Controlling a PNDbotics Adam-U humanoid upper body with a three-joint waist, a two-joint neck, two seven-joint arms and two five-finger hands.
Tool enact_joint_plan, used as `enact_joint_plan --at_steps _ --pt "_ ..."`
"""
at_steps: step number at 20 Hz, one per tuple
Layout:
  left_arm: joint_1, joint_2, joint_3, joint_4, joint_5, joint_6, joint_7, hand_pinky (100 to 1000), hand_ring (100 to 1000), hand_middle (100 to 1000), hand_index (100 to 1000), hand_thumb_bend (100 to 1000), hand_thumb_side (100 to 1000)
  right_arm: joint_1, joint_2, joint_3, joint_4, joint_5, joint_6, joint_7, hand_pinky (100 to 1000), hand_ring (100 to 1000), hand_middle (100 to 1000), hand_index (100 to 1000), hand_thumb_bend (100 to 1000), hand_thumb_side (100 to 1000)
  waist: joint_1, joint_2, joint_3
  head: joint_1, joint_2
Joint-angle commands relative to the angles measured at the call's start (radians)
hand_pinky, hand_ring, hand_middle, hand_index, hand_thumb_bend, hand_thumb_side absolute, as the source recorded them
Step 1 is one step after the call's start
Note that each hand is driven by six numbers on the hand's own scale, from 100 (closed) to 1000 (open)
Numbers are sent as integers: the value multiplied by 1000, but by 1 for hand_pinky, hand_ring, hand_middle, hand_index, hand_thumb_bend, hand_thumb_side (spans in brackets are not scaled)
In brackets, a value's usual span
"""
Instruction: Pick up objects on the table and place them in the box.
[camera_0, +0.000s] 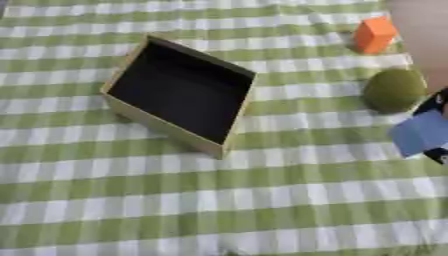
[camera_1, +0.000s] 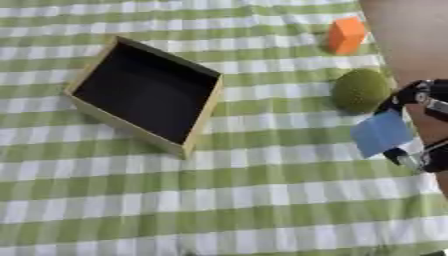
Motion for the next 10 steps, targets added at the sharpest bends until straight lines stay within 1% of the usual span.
enact_joint_plan --at_steps 1,4,6,10 --pt "-9 24 4 -15 6 0 -4 814 808 839 853 193 832 -31 -54 -5 -34 -38 -14 4 862 795 512 651 205 100 -5 -13 4 -2 1" --pt "-12 24 0 -15 8 1 -7 814 809 839 853 194 832 -86 -68 18 -36 -76 -42 14 860 787 507 647 198 100 -9 -16 7 -8 4" --pt "-15 24 -3 -15 10 3 -11 814 809 840 853 194 833 -137 -76 38 -36 -94 -56 25 860 783 504 644 205 100 -11 -18 11 -8 5" --pt "-18 24 -6 -15 13 5 -16 814 809 840 853 194 831 -243 -73 83 -36 -129 -53 55 854 768 503 645 183 100 -15 -20 20 -17 9"
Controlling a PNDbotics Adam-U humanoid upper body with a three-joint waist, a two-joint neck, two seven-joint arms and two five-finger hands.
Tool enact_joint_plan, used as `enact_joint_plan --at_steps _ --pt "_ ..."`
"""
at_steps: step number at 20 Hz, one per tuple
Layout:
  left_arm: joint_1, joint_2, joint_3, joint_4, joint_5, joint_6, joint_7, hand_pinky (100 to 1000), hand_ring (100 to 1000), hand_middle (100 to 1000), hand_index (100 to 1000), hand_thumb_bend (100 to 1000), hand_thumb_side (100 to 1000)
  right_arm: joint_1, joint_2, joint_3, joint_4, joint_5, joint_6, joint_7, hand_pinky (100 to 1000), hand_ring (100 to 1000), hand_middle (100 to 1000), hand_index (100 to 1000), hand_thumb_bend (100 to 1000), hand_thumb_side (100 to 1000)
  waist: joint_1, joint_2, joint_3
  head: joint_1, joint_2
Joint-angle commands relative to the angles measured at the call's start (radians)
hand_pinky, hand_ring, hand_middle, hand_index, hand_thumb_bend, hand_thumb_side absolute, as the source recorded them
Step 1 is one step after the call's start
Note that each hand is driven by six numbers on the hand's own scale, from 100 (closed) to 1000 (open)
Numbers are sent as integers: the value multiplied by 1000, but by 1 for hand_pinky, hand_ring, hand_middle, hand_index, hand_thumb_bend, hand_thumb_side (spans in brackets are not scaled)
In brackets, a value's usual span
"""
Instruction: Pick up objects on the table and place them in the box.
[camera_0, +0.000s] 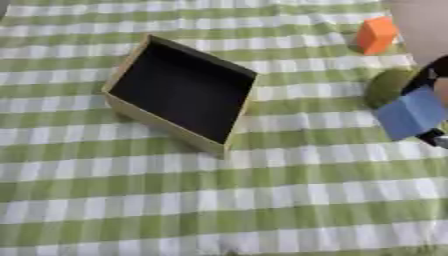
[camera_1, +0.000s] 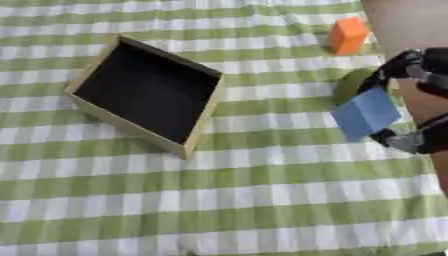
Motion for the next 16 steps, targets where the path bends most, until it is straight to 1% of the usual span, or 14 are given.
enact_joint_plan --at_steps 1,5,9,12,16 --pt "-11 25 0 -15 6 0 -6 816 809 840 853 194 831 -71 -34 24 -17 -35 8 27 854 766 504 645 184 100 -15 -20 5 -11 10" --pt "-17 28 -5 -15 11 0 -13 815 809 840 853 196 831 -196 -11 78 -17 -62 52 82 853 760 504 645 180 100 -21 -23 14 -22 15" --pt "-23 28 -10 -15 15 3 -19 814 809 840 853 197 830 -311 30 133 0 -58 95 144 851 757 505 645 209 100 -28 -26 21 -31 18" --pt "-26 30 -12 -15 17 4 -23 814 810 841 854 197 830 -392 68 178 40 -44 102 186 851 757 506 645 216 100 -32 -29 26 -39 23" --pt "-31 29 -16 -15 21 6 -26 814 810 841 854 198 829 -505 143 230 109 -19 99 224 852 755 503 642 220 100 -36 -34 31 -53 26"
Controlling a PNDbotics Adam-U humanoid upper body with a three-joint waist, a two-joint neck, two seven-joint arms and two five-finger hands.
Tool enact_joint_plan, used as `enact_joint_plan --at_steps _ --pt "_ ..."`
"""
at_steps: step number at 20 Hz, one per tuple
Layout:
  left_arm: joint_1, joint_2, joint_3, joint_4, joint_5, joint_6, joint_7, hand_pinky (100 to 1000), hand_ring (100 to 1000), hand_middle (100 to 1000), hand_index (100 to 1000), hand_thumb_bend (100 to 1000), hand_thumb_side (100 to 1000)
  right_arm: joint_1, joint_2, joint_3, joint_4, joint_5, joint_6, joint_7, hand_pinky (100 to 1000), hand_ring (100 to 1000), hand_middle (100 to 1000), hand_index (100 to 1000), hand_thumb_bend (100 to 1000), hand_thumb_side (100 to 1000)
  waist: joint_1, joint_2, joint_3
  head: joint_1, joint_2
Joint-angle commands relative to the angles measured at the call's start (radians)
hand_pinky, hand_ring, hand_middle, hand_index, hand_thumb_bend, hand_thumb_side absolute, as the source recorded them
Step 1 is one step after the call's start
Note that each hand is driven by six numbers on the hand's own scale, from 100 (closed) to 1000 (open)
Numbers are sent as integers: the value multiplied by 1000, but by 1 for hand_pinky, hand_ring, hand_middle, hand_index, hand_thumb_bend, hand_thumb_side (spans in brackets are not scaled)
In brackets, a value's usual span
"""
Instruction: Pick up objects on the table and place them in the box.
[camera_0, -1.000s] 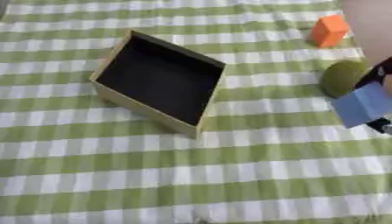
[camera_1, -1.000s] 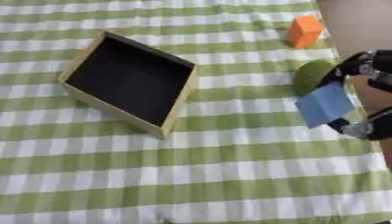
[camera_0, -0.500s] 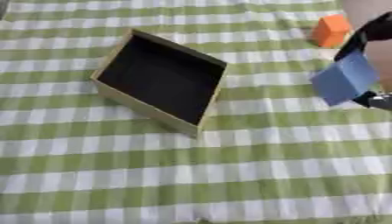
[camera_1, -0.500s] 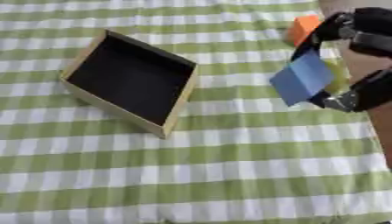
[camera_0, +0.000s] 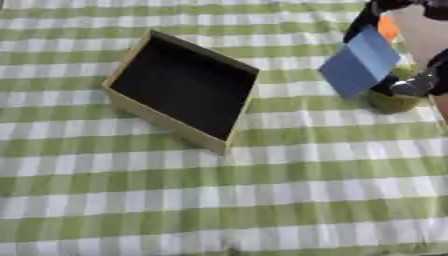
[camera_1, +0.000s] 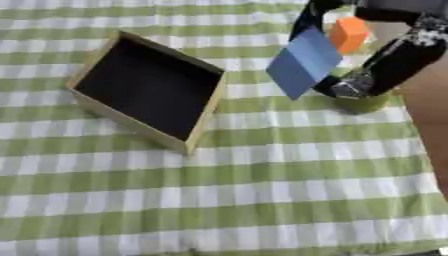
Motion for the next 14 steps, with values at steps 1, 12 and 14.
enact_joint_plan --at_steps 1,12,14 --pt "-16 28 0 -15 4 -1 -7 814 810 841 854 199 828 -79 46 30 57 27 -3 31 852 754 503 642 218 100 -13 -34 3 -12 10" --pt "-46 19 -17 -15 21 5 -28 814 810 841 854 202 828 -267 278 108 300 117 -44 73 850 747 499 640 140 100 -21 -33 27 -56 9" --pt "-51 17 -19 -15 25 6 -30 814 810 841 854 203 828 -281 309 106 336 128 -50 66 850 747 499 640 129 100 -22 -31 31 -61 5"
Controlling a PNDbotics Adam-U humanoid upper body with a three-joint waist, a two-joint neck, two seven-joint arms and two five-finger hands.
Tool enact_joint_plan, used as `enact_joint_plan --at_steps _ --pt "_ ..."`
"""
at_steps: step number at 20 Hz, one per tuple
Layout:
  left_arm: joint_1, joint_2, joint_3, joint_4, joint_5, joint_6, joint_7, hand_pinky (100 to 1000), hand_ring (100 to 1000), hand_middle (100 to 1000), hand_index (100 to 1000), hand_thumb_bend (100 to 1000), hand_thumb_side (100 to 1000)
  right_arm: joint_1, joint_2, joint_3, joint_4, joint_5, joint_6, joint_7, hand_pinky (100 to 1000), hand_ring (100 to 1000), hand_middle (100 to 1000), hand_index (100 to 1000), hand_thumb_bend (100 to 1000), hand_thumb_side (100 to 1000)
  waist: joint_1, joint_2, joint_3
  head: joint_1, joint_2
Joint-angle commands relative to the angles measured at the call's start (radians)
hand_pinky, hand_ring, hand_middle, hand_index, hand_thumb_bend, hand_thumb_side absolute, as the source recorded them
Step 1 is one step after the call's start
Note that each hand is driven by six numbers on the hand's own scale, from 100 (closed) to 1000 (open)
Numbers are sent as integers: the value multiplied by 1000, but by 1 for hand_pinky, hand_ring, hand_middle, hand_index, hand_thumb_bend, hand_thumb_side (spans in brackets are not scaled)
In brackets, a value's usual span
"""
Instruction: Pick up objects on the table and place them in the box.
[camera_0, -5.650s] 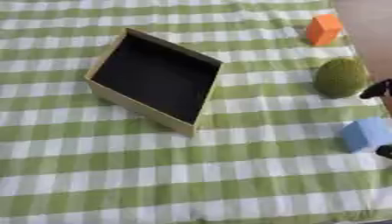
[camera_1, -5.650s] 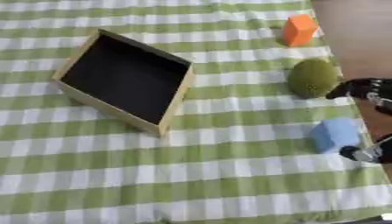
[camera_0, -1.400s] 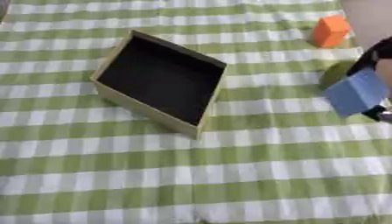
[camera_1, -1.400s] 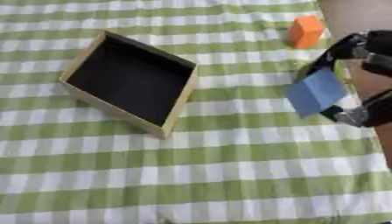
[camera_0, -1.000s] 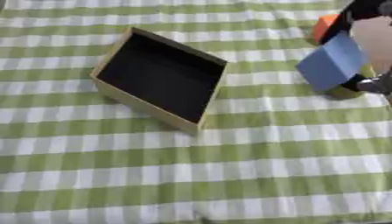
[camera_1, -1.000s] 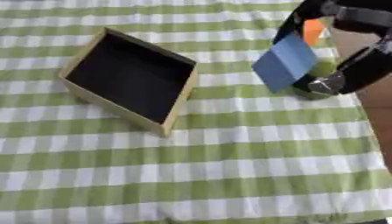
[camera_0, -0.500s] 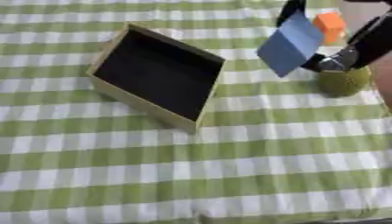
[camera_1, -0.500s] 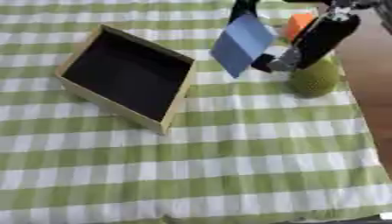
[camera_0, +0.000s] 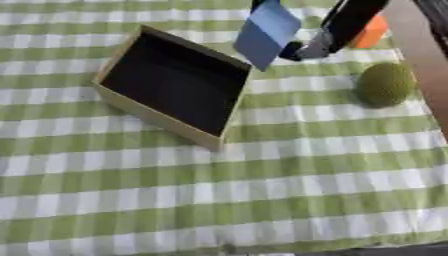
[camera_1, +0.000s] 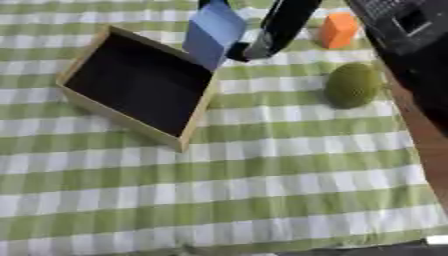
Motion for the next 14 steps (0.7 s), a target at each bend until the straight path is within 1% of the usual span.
enact_joint_plan --at_steps 1,6,10,14 --pt "-17 17 -1 -15 9 0 -9 814 810 841 854 203 828 -36 33 -7 52 25 -12 -9 850 747 501 642 135 100 -12 -30 5 -10 -4" --pt "-30 11 -9 -15 17 3 -18 814 811 841 854 204 828 -46 87 9 134 75 -38 -17 850 746 504 644 131 100 -12 -26 16 -21 -11" --pt "-38 7 -11 -15 22 4 -22 814 811 841 854 205 828 -51 115 25 181 107 -64 -14 850 748 508 648 147 100 -12 -21 20 -25 -14" --pt "-42 5 -12 -15 24 5 -25 814 811 841 854 206 829 -54 131 33 219 134 -91 -12 850 752 532 654 168 100 -13 -18 21 -26 -14"
